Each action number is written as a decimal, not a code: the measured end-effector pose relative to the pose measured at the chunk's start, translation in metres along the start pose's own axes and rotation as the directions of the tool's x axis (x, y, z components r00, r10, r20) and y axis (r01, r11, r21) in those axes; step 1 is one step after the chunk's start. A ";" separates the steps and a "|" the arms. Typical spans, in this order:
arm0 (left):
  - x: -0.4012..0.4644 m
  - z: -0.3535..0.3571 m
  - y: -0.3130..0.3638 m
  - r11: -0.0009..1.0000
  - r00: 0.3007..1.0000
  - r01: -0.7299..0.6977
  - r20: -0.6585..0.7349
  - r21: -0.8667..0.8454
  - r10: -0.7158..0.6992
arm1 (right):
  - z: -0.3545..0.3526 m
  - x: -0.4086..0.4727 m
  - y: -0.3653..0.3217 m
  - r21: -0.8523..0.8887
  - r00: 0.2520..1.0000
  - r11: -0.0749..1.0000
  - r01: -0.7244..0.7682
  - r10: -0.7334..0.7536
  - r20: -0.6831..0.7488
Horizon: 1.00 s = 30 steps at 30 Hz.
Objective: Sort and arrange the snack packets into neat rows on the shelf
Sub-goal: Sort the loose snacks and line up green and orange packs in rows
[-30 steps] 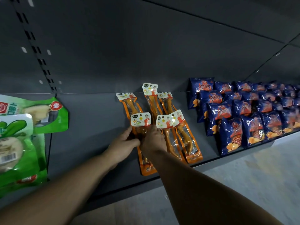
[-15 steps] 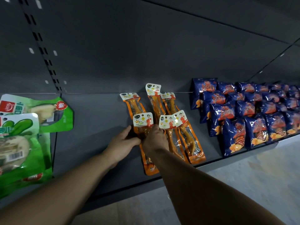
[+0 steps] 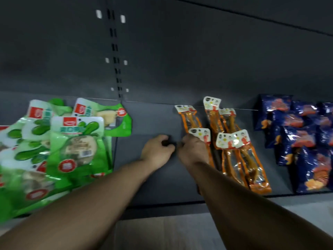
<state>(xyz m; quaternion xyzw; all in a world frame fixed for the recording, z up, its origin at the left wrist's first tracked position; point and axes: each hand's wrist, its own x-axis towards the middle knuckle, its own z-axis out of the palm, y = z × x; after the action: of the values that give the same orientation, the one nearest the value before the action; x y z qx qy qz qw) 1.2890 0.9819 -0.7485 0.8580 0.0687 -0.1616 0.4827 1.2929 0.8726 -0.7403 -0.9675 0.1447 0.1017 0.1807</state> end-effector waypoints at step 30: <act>-0.062 -0.198 -0.137 0.799 0.970 0.155 -0.245 0.581 -0.010 | 0.111 -0.058 -0.159 0.070 0.951 0.954 0.292 -0.297 0.082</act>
<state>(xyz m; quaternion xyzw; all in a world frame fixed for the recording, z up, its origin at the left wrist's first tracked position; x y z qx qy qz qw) 1.2347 1.2248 -0.7425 0.9749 0.1071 -0.0959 0.1702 1.2725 1.0707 -0.7765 -0.9670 -0.0068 0.1138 0.2278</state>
